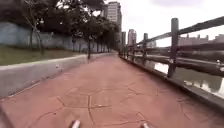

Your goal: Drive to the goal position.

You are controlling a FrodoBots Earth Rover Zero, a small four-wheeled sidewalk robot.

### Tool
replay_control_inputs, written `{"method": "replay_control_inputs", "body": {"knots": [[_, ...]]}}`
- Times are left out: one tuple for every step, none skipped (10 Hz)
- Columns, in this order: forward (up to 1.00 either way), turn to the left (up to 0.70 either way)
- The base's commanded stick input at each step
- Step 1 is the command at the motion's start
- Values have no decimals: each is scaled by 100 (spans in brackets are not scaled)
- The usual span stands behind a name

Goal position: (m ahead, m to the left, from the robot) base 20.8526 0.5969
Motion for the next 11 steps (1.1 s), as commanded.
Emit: {"method": "replay_control_inputs", "body": {"knots": [[70, 3], [70, 3], [70, 2], [70, 3], [70, 3], [70, 2], [70, 2], [70, 3], [70, 3], [70, 3], [70, 3]]}}
